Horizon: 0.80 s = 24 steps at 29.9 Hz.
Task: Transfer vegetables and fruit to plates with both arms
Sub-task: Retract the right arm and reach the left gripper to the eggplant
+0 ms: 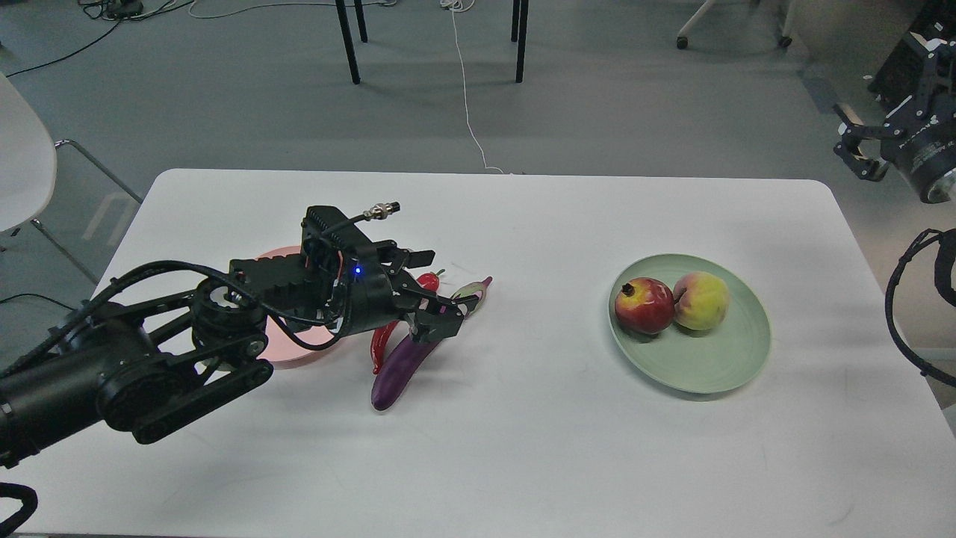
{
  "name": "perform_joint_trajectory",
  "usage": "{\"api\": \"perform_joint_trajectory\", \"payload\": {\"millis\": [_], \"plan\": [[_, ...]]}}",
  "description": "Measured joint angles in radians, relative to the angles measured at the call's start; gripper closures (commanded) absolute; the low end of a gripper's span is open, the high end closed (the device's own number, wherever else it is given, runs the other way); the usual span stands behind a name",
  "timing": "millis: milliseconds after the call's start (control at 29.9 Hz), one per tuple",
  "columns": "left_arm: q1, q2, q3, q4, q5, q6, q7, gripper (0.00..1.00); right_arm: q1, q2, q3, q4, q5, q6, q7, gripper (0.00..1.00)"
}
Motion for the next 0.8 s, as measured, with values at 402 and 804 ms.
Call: {"api": "perform_joint_trajectory", "payload": {"millis": [402, 804], "plan": [[0.039, -0.144, 0.091, 0.226, 0.123, 0.135, 0.001, 0.16, -0.093, 0.001, 0.038, 0.017, 0.002, 0.000, -0.001, 0.01], [0.071, -0.144, 0.093, 0.259, 0.123, 0.160, 0.002, 0.62, -0.086, -0.003, 0.040, 0.037, 0.002, 0.000, -0.001, 0.01]]}}
